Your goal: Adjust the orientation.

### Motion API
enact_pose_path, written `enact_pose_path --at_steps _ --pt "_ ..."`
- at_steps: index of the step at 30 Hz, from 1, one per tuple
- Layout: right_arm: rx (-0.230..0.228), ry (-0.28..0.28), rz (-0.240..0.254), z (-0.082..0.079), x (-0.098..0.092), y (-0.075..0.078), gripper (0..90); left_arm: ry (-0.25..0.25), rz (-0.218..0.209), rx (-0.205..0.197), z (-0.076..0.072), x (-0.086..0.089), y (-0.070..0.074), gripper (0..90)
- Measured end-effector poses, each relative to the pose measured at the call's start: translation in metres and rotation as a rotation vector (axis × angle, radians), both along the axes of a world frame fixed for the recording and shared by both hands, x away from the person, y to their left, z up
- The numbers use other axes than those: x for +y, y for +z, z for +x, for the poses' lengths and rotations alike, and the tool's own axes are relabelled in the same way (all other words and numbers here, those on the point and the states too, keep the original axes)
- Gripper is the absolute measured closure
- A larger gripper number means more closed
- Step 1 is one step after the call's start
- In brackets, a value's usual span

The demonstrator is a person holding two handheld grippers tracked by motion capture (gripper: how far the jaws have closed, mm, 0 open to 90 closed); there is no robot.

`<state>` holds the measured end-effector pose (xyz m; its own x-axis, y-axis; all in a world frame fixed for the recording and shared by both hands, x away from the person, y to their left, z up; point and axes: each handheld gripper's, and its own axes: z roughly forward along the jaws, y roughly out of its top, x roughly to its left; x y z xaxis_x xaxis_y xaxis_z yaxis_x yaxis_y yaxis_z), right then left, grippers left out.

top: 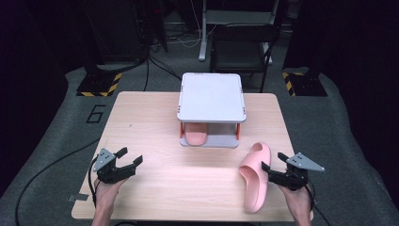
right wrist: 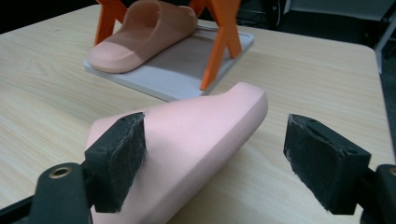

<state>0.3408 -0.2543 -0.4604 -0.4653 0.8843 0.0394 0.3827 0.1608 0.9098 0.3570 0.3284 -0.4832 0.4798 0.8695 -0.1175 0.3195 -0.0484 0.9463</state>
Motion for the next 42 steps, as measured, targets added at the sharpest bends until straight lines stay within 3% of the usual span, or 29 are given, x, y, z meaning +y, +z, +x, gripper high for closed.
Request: enact_pose_path --at_steps 6,16,19,23,24,30,37,42 --pt "0.03 -0.022 0.054 -0.004 -0.029 -0.01 20.8 0.0 0.007 0.008 0.001 -0.002 -0.001 22.2" --pt "0.05 -0.033 0.017 0.006 -0.048 -0.022 24.8 0.005 0.005 0.002 0.003 -0.002 -0.002 22.2" --pt "0.061 -0.032 -0.045 0.014 -0.047 -0.03 28.2 0.006 0.005 0.005 0.002 -0.002 -0.003 22.2" --pt "0.06 -0.045 -0.035 0.019 -0.049 -0.035 28.3 0.011 -0.003 0.001 0.002 0.0 -0.003 22.3" --pt "0.067 -0.056 -0.007 0.018 -0.05 -0.036 27.0 0.011 0.0 0.006 0.002 0.002 -0.003 22.3" --pt "-0.018 -0.047 0.034 0.002 -0.048 -0.026 25.8 0.014 -0.013 0.003 0.002 0.003 -0.004 22.3" --pt "-0.055 -0.014 0.106 -0.011 -0.039 -0.02 24.1 0.007 -0.013 0.016 0.002 0.005 -0.006 22.3" --pt "-0.075 -0.009 0.111 -0.014 -0.035 -0.018 23.9 0.012 -0.025 0.0 0.0 0.006 -0.004 22.5"
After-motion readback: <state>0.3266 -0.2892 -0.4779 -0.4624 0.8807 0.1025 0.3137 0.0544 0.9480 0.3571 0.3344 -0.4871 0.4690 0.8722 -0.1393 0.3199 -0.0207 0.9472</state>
